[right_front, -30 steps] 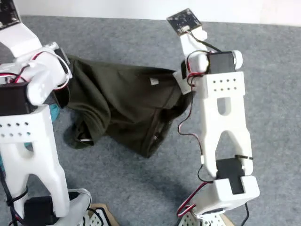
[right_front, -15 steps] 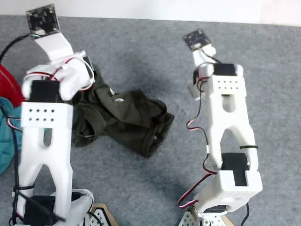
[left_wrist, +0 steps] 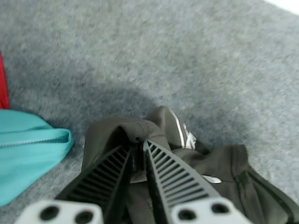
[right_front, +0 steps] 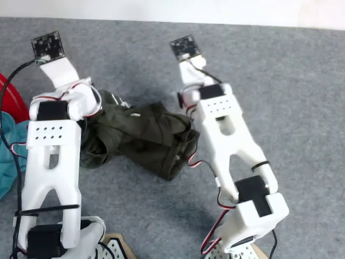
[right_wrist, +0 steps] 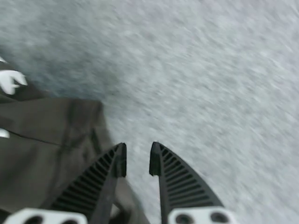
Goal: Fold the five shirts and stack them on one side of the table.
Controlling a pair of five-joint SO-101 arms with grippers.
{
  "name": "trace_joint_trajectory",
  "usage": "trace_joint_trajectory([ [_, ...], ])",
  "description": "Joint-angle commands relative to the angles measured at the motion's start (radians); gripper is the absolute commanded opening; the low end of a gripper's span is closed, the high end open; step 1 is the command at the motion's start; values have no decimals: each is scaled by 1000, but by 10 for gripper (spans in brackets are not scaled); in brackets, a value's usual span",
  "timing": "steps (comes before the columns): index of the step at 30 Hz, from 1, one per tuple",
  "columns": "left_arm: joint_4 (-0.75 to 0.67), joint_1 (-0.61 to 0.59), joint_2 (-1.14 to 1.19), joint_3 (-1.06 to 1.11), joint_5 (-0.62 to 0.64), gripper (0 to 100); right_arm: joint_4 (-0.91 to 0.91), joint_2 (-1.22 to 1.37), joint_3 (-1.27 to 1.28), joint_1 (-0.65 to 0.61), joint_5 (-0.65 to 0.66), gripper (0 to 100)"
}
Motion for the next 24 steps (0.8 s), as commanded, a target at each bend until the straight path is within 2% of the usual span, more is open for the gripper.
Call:
trace_joint_trajectory([
  [1, -18, -10, -15, 41, 11, 7, -96, -5, 12, -64, -20, 98],
  [6, -26, -15, -15, 101, 167, 7, -101, 130, -94, -101, -78, 98],
  [13, -147, -15, -15, 188, 170, 7, 21, 369, -341, -99, -75, 98],
  [24, -175, -15, -7, 203, 170, 7, 171, 378, -410, -157, -80, 98],
])
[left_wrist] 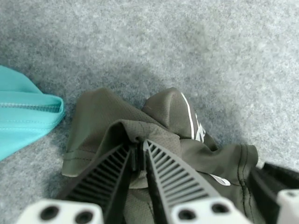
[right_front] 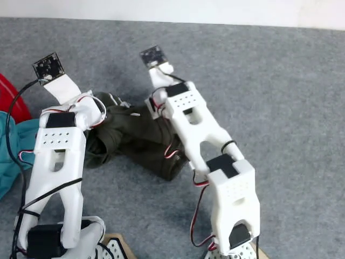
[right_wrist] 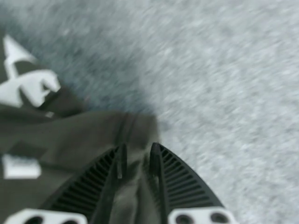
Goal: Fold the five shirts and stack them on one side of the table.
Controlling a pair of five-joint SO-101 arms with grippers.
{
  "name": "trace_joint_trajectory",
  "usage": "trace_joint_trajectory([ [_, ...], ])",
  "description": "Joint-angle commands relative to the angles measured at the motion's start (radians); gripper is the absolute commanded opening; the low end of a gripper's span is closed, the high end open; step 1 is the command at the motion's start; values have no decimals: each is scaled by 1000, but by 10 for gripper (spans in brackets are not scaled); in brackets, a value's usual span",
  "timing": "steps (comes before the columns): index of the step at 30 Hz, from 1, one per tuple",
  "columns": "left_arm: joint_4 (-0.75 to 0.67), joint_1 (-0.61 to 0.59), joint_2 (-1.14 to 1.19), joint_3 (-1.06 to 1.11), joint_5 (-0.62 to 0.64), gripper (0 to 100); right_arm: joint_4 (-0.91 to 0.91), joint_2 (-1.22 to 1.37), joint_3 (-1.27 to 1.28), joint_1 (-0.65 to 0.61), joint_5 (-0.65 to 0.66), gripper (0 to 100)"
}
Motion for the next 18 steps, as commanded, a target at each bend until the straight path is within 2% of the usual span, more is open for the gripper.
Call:
trace_joint_trajectory([
  [1, -18, -12, -7, -5, 6, 7, 42, -30, -48, -24, -9, 98],
  [16, -32, -12, -7, 5, 8, 7, -15, -157, 171, -45, -5, 97],
  [18, -32, -12, -7, 5, 8, 7, -16, -150, 173, -42, -3, 68],
])
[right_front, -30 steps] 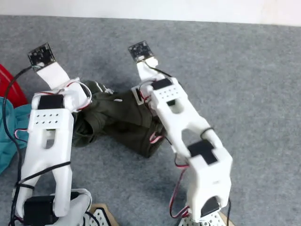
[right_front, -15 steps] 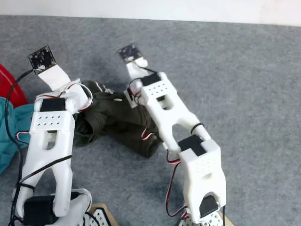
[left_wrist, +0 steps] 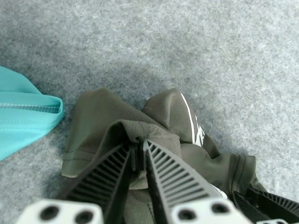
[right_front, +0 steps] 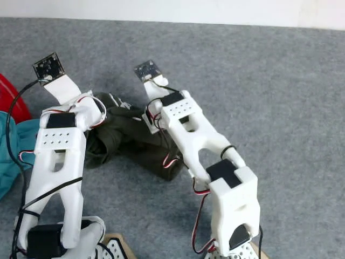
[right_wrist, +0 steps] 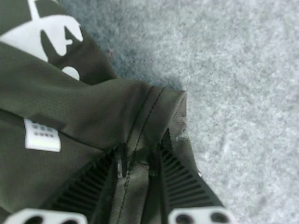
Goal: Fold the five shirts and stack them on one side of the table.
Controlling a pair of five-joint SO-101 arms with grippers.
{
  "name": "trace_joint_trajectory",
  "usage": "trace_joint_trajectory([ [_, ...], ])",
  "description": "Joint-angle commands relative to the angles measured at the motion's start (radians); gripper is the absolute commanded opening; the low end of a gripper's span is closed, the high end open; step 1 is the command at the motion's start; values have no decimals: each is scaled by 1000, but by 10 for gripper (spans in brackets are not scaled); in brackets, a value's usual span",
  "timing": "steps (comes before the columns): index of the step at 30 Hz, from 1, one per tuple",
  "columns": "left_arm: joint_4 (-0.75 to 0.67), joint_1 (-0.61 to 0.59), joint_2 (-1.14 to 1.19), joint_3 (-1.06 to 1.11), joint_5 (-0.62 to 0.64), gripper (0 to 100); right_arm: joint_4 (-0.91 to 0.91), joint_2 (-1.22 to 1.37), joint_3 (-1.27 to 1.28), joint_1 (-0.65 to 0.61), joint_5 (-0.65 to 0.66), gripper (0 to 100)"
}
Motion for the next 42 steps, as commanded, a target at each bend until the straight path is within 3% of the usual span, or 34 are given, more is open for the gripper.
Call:
trace_joint_trajectory([
  [1, -18, -12, -7, -2, 8, 7, -25, -53, -2, -5, -3, 36],
  [14, -18, -12, -5, -2, 9, 7, -33, -114, -1, 74, -9, 5],
  [21, -18, -13, -15, -12, 12, 7, 134, -398, 4, 148, -9, 5],
  [27, -12, -22, -15, -81, 12, 7, 257, -481, 16, 154, -3, 5],
  [30, -12, -24, -12, -64, 12, 7, 216, -450, 81, 94, -3, 12],
  [35, -18, -27, -10, -18, 12, 7, 51, -354, 173, 44, -3, 117],
  [42, -18, -27, -5, -13, 12, 8, -28, -189, 110, 19, -3, 122],
])
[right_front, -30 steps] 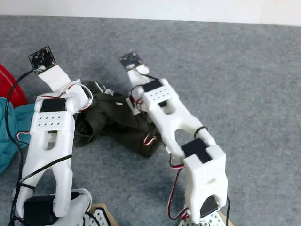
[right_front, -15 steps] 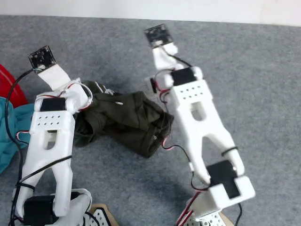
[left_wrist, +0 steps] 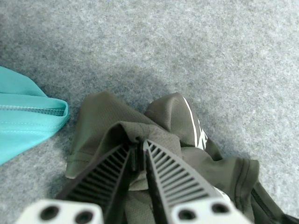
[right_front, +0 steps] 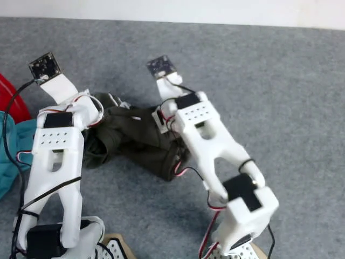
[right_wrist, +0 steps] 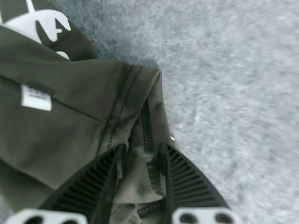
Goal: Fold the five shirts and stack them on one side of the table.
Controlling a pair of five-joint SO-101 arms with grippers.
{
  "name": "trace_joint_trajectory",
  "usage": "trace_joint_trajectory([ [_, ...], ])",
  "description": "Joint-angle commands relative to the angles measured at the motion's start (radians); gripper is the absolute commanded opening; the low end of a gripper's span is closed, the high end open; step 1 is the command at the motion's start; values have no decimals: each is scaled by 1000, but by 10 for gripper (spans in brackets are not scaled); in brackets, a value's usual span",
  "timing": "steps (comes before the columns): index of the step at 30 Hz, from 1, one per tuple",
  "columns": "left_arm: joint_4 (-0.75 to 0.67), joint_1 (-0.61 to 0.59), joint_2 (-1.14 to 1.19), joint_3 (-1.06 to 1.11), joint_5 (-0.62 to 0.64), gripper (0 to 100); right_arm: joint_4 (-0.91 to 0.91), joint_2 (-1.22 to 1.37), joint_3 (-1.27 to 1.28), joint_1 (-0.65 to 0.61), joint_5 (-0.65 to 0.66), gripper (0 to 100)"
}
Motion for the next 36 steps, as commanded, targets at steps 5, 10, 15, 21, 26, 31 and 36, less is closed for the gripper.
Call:
trace_joint_trajectory([
  [5, -44, -8, -5, 7, 11, 7, 1, 61, -134, -64, -5, 122],
  [10, -103, -10, -5, 45, 11, 8, -4, 62, -150, -84, -5, 122],
  [15, -101, -10, -5, 45, 11, 9, -4, 64, -150, -84, -3, 122],
  [21, -101, -10, -5, 48, 9, 9, -8, 58, -174, -38, -3, 122],
  [26, -101, -25, -5, 48, 12, 9, 15, 64, -185, 21, -2, 122],
  [31, -101, -25, -5, 48, 12, 9, 24, 54, -160, -16, -3, 61],
  [36, -101, -25, -5, 48, 11, 9, 44, 56, -160, -79, -3, 53],
])
